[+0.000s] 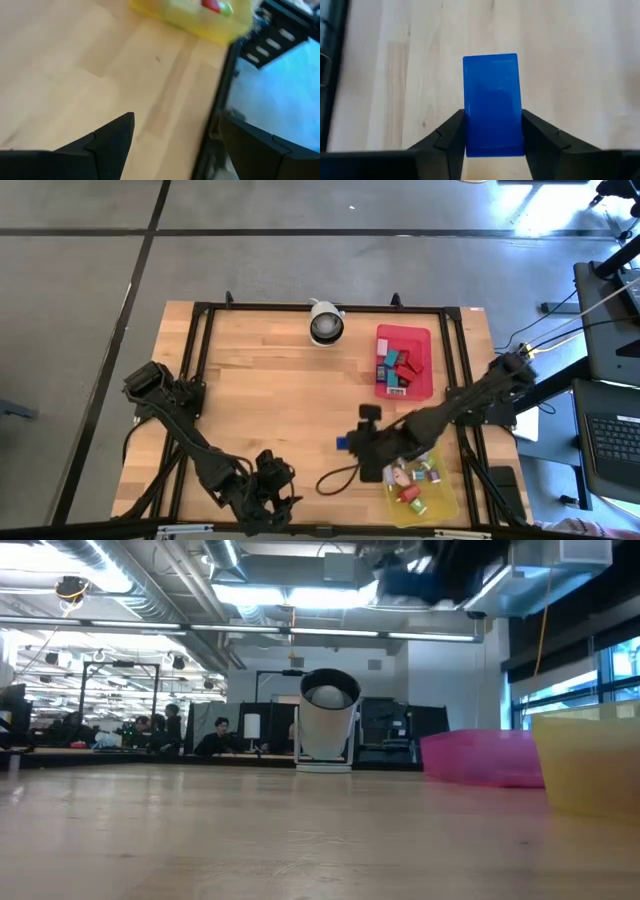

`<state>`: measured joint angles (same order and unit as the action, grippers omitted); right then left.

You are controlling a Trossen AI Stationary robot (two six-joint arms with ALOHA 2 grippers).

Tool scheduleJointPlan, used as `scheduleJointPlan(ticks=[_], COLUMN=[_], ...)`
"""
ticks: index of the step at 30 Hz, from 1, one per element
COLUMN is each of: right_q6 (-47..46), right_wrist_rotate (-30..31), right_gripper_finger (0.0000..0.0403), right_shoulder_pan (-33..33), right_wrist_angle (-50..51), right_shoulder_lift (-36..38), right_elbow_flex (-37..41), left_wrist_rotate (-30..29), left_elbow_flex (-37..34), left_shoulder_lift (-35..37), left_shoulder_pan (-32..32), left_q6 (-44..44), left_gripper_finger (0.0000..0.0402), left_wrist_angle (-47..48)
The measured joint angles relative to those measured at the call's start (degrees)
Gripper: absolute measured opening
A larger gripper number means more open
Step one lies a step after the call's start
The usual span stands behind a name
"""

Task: Pick & Place Office items
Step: Put the blue digital timer into the pink bin

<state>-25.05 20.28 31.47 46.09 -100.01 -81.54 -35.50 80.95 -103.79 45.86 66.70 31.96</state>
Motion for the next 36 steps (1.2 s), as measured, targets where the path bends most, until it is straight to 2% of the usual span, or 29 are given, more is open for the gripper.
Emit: scheduleJointPlan(ticks=[7,14,20,25,29,36], right_q6=[3.11,3.21,1.29,-1.69,-8.04,-32.73], right_wrist_rotate=[9.54,19.07,22.30,27.62,31.11,37.27], right_gripper_finger=[0.0162,0.0163,0.0165,0.0166,0.0166,0.0167], right_shoulder_pan=[-2.15,-4.60,-6.45,-7.21,-8.49,-11.72], right_wrist_angle=[3.90,12.80,22.51,24.71,24.44,24.06], right_shoulder_lift=[11.62,19.76,26.04,32.03,38.43,47.51], right_elbow_flex=[-0.07,-0.07,-0.07,2.71,10.52,28.07], left_wrist_rotate=[-3.40,-5.34,-5.27,-4.90,-3.47,-2.91], left_elbow_flex=[0.00,0.00,0.00,0.00,0.00,0.00], left_shoulder_lift=[0.00,0.00,0.00,0.00,0.00,0.00], left_shoulder_pan=[-5.23,-11.72,-16.77,-20.34,-22.77,-26.03], left_q6=[-0.02,-0.26,-7.18,-11.13,-11.85,-11.98], left_gripper_finger=[0.0290,0.0290,0.0290,0.0290,0.0290,0.0290], left_wrist_angle=[0.01,0.05,-0.31,-0.49,-0.52,-0.72])
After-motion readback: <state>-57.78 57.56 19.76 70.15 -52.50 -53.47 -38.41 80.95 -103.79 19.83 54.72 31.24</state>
